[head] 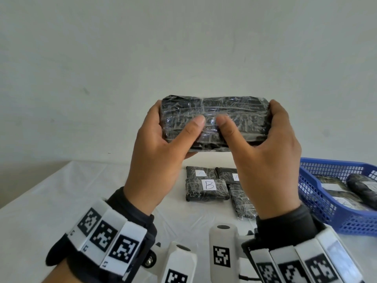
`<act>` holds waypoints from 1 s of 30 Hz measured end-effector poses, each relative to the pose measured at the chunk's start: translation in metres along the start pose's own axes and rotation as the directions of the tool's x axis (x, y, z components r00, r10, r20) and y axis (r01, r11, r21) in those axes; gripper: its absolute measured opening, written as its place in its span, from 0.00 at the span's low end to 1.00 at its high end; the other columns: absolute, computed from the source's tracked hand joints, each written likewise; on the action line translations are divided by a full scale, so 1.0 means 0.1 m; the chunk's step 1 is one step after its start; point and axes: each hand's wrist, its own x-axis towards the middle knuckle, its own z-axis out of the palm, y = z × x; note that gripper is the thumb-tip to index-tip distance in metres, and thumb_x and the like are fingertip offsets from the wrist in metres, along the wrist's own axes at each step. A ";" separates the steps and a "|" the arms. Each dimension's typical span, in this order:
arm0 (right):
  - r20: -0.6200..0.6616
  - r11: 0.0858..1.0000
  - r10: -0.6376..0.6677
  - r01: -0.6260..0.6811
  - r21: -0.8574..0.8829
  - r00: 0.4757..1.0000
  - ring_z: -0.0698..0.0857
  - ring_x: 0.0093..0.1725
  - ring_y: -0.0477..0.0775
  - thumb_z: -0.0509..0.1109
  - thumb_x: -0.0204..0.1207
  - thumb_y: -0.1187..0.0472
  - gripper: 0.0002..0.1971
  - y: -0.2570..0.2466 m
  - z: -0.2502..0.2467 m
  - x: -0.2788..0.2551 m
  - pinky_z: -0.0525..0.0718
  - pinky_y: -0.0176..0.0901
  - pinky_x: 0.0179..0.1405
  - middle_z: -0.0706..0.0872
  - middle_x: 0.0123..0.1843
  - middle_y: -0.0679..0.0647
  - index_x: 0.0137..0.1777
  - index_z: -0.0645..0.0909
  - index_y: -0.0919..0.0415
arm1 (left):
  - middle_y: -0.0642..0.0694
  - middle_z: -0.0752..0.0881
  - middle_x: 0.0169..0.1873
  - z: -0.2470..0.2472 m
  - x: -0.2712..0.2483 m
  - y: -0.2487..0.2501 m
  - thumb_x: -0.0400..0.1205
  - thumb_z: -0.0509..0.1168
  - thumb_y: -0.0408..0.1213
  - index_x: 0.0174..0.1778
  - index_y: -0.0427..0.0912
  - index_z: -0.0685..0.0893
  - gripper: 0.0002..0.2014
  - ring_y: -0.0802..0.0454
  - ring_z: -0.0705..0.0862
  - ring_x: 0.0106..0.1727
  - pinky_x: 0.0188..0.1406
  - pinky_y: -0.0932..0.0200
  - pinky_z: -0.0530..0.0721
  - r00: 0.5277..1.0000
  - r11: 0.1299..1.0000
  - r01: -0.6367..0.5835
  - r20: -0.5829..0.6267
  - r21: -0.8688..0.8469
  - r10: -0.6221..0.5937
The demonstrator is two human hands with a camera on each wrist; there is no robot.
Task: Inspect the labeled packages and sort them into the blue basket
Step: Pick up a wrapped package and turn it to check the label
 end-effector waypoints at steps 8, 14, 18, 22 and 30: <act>0.006 0.990 0.039 -0.039 0.136 0.999 0.86 0.72 0.58 0.71 0.84 0.39 0.40 0.13 -0.01 0.09 0.84 0.66 0.72 0.87 0.72 0.64 0.89 0.68 0.62 | 0.41 0.91 0.61 -0.08 0.06 0.00 0.90 0.63 0.39 0.72 0.40 0.80 0.15 0.47 0.92 0.61 0.50 0.55 0.92 0.993 0.983 0.114 0.022 -0.142 -0.112; 0.067 0.906 0.132 -0.148 0.396 0.989 0.86 0.68 0.45 0.65 0.85 0.47 0.34 0.18 -0.02 0.13 0.87 0.66 0.68 0.91 0.67 0.53 0.88 0.69 0.61 | 0.45 0.93 0.56 -0.12 0.11 0.00 0.92 0.58 0.34 0.74 0.37 0.80 0.15 0.52 0.93 0.57 0.49 0.55 0.92 0.980 0.951 0.197 0.025 -0.238 -0.197; 0.125 0.894 0.112 -0.155 0.421 0.986 0.87 0.72 0.49 0.66 0.81 0.45 0.38 0.15 -0.03 0.14 0.85 0.59 0.75 0.88 0.73 0.54 0.89 0.67 0.62 | 0.45 0.94 0.55 -0.14 0.12 0.01 0.86 0.66 0.35 0.69 0.37 0.83 0.16 0.51 0.93 0.55 0.48 0.57 0.91 0.972 0.936 0.233 0.055 -0.263 -0.227; 0.115 0.959 0.051 -0.081 0.271 0.992 0.90 0.61 0.68 0.70 0.81 0.41 0.43 0.15 -0.03 0.10 0.88 0.69 0.67 0.89 0.70 0.52 0.91 0.61 0.61 | 0.43 0.94 0.57 -0.12 0.11 -0.01 0.81 0.71 0.35 0.70 0.37 0.82 0.20 0.50 0.93 0.56 0.50 0.56 0.92 0.973 0.939 0.233 0.063 -0.252 -0.224; 0.134 0.996 -0.026 0.014 0.088 0.991 0.80 0.80 0.53 0.77 0.66 0.27 0.57 0.10 -0.06 0.10 0.80 0.58 0.80 0.82 0.80 0.52 0.90 0.64 0.57 | 0.43 0.93 0.58 -0.10 0.08 -0.05 0.70 0.77 0.39 0.70 0.39 0.82 0.31 0.46 0.93 0.59 0.55 0.54 0.92 0.982 0.964 0.186 0.055 -0.191 -0.179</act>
